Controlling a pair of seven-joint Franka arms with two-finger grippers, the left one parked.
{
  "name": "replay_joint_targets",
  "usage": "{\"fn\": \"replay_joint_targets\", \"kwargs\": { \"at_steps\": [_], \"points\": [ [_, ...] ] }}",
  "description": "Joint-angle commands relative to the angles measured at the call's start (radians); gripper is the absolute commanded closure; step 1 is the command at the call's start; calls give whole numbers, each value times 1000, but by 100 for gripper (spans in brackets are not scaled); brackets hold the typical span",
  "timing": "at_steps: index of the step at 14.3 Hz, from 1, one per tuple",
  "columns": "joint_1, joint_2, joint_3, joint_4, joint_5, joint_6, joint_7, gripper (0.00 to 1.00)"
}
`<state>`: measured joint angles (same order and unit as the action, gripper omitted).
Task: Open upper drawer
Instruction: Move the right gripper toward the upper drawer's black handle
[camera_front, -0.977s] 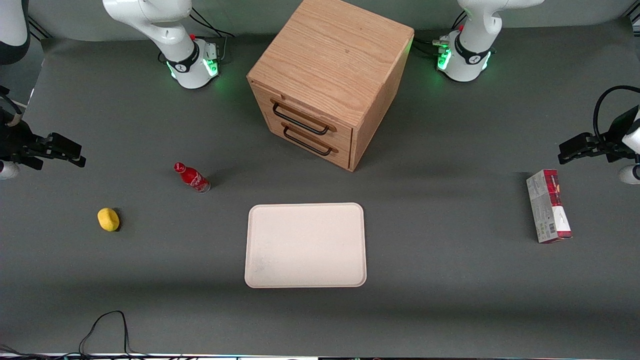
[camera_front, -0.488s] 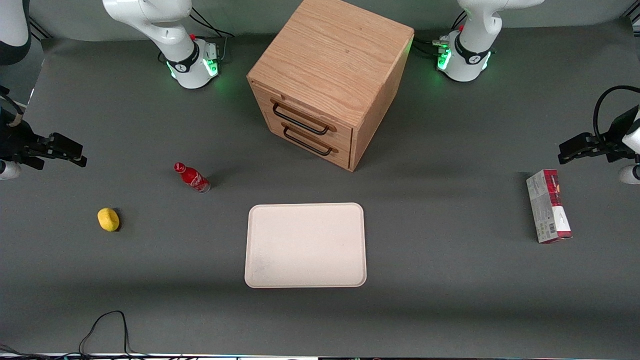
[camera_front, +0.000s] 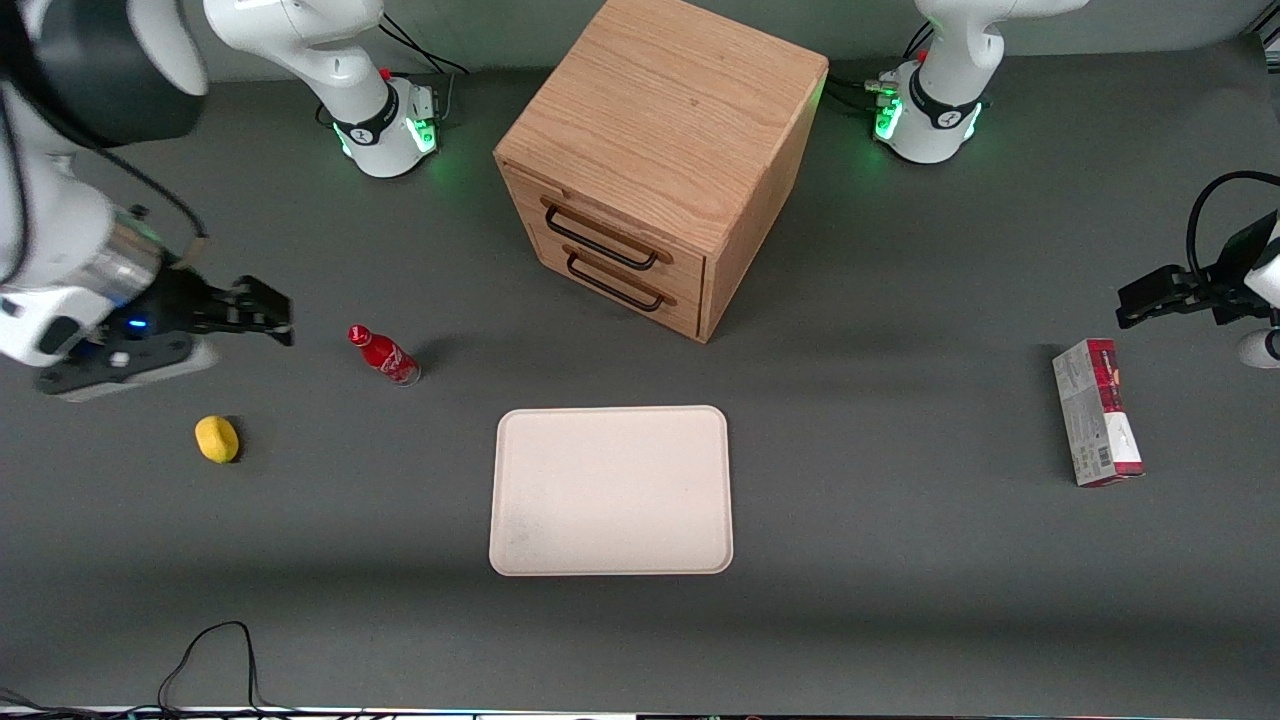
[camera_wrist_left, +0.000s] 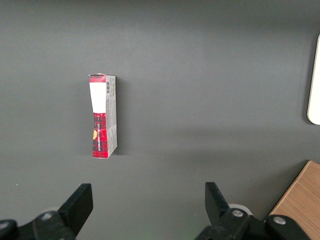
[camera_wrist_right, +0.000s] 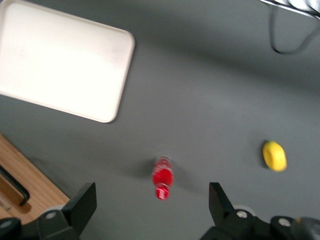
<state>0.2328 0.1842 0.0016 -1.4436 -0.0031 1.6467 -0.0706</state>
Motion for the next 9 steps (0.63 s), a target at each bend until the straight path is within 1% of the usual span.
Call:
{"fn": "replay_joint_targets", "kwargs": {
  "at_steps": [1,5,9],
  "points": [
    [104,87,-8,95,9,-13,-12,0],
    [290,113,-8,95,8,-10,-12,0],
    [422,115,-8,85,8,-21,-37,0]
  ]
}}
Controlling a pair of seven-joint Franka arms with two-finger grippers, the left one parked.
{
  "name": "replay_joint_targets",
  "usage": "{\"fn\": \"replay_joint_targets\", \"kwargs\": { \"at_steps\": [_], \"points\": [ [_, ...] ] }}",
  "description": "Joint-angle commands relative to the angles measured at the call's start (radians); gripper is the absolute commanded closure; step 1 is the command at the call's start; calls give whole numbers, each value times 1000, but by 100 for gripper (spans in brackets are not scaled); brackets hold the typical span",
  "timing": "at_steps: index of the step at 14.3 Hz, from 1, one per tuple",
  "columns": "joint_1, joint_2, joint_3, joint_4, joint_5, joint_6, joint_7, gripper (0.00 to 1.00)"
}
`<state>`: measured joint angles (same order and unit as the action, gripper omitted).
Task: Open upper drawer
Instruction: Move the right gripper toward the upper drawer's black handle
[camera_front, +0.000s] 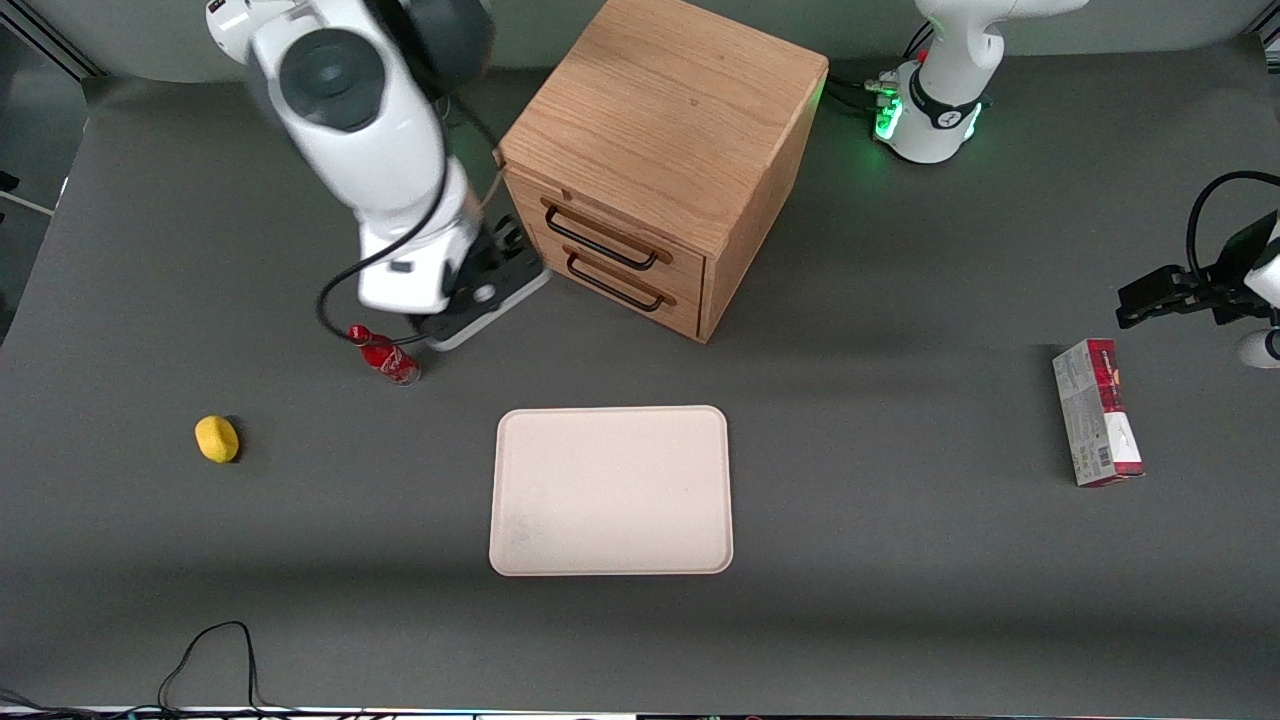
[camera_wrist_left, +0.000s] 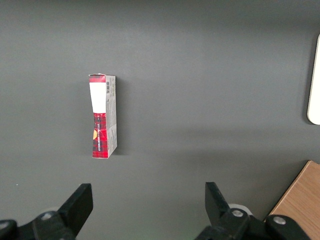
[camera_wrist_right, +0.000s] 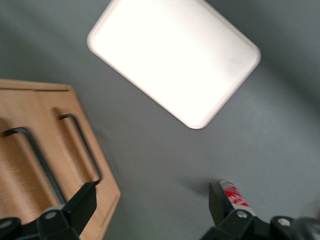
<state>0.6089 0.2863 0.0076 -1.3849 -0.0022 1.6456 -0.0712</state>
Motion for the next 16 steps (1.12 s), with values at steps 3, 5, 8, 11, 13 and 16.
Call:
{"fn": "replay_joint_targets", "kwargs": {
  "at_steps": [3,5,8,11,13,16],
  "points": [
    [90,7,-14,14,8,-36,-122,0],
    [110,4,-14,7,24,-43,-166,0],
    [132,-4,-14,-8,53,-43,-208,0],
    [146,-19,-14,-37,53,-38,-213,0],
    [146,-36,-14,-60,68,-36,-261,0],
    [141,-67,-26,-98,145,-35,-295,0]
  ]
}}
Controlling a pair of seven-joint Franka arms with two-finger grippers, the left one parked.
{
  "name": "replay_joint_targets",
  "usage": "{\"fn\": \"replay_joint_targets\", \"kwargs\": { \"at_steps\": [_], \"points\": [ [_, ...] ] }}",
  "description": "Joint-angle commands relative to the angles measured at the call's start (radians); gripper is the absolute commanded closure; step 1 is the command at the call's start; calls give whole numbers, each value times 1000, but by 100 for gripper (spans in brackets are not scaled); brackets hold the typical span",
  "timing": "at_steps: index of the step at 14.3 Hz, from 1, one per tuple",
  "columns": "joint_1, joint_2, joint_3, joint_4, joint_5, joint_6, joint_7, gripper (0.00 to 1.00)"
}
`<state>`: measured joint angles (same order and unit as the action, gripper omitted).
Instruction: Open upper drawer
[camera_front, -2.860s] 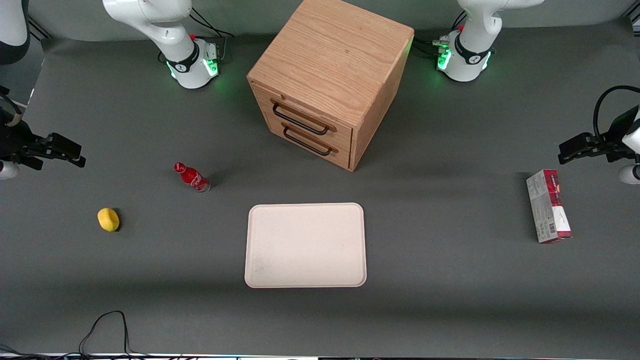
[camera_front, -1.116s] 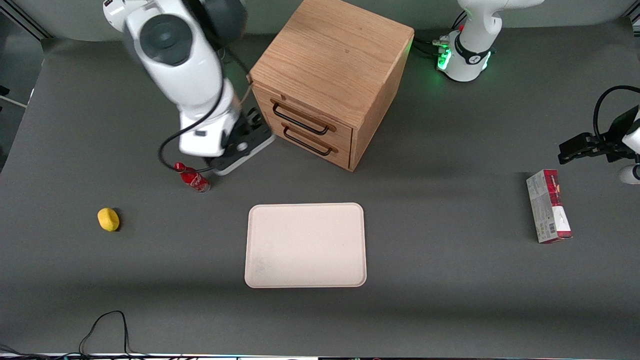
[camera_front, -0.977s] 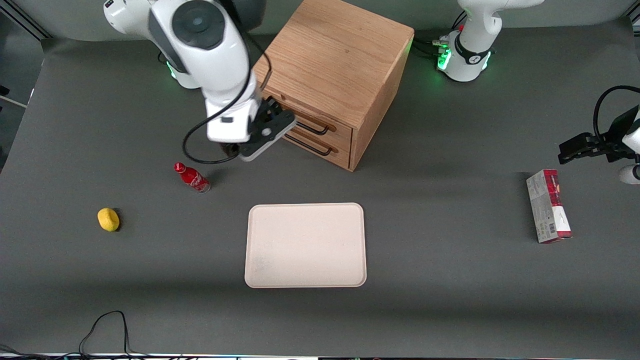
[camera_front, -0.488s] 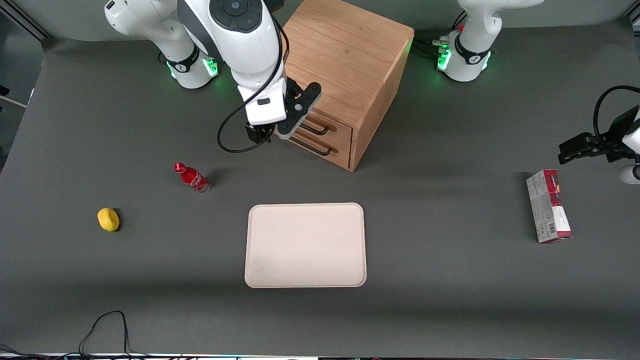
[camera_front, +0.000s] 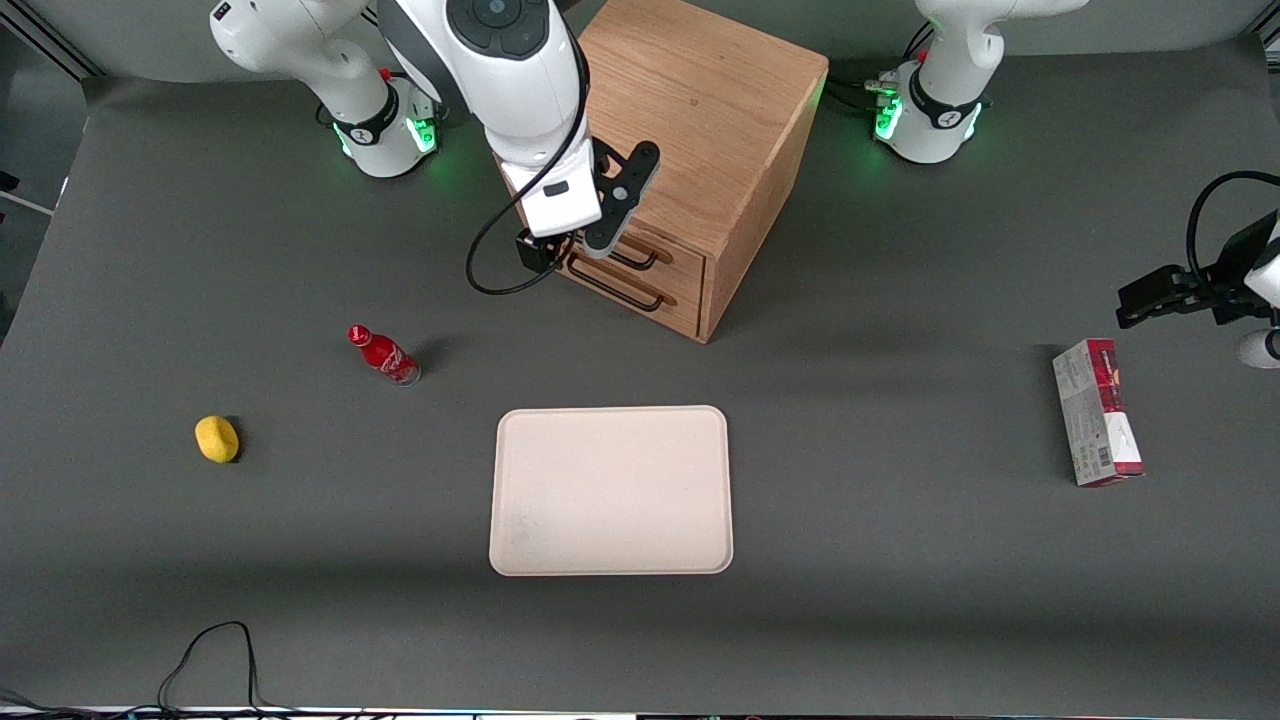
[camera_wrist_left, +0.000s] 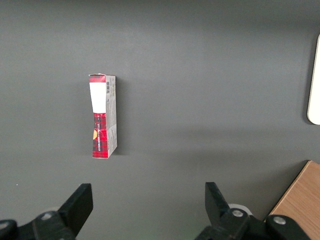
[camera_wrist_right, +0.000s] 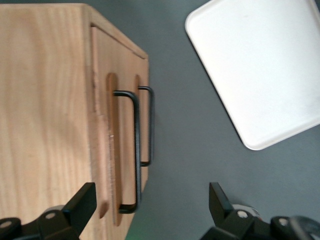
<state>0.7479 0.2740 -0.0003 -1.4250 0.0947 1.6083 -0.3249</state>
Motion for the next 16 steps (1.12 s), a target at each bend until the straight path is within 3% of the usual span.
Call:
{"fn": "replay_joint_targets", "kwargs": {
  "at_steps": [1,16],
  "points": [
    [2,-53,-18,-57,49,4,-42,0],
    [10,-81,-24,-330,42,285,-40,0]
  ]
}}
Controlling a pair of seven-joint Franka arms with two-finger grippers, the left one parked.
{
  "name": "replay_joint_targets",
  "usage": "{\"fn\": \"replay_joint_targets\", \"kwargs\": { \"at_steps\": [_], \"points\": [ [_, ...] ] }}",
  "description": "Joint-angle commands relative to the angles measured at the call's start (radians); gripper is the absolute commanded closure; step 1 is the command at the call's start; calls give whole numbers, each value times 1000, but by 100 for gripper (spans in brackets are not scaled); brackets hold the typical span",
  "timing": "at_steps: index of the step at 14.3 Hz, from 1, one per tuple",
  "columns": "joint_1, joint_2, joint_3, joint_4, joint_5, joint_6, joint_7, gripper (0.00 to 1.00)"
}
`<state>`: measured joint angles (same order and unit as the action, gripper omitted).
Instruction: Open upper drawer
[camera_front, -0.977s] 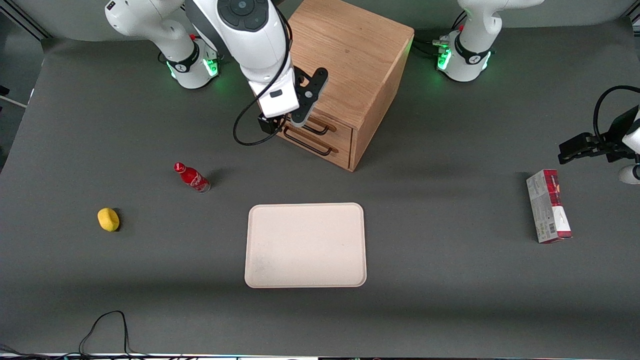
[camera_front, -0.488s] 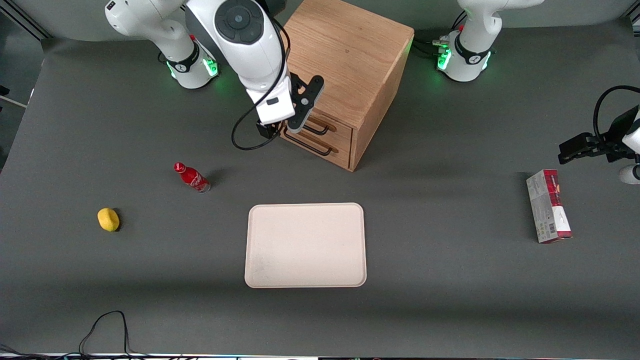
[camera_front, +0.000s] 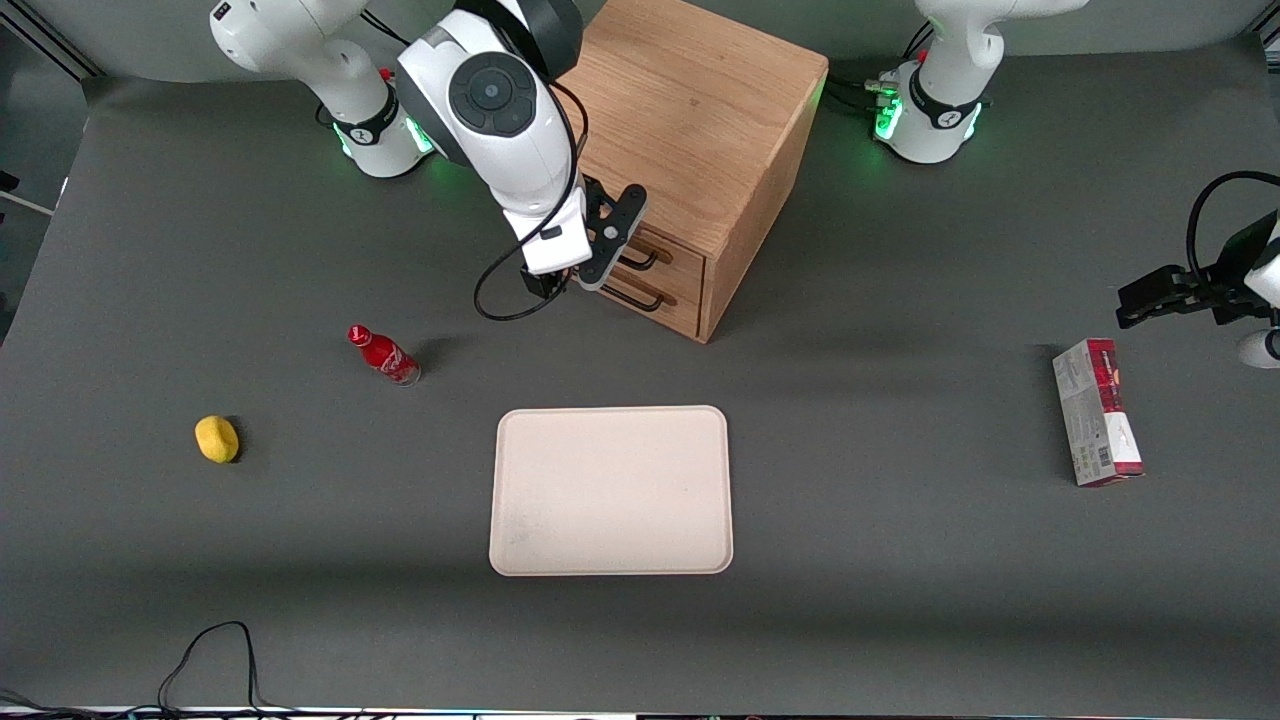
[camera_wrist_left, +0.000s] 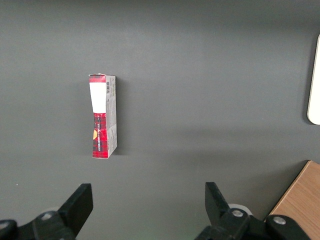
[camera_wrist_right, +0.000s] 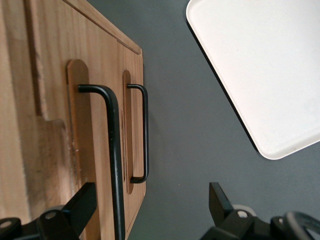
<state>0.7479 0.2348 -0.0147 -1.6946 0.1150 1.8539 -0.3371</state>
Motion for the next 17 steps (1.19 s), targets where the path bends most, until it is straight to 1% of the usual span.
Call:
{"fn": "replay_joint_targets", "kwargs": {
  "at_steps": [1,17],
  "points": [
    [10,-41,-10,-72,22,53,-28,0],
    [4,9,-10,-105,14,137,-28,0]
  ]
}}
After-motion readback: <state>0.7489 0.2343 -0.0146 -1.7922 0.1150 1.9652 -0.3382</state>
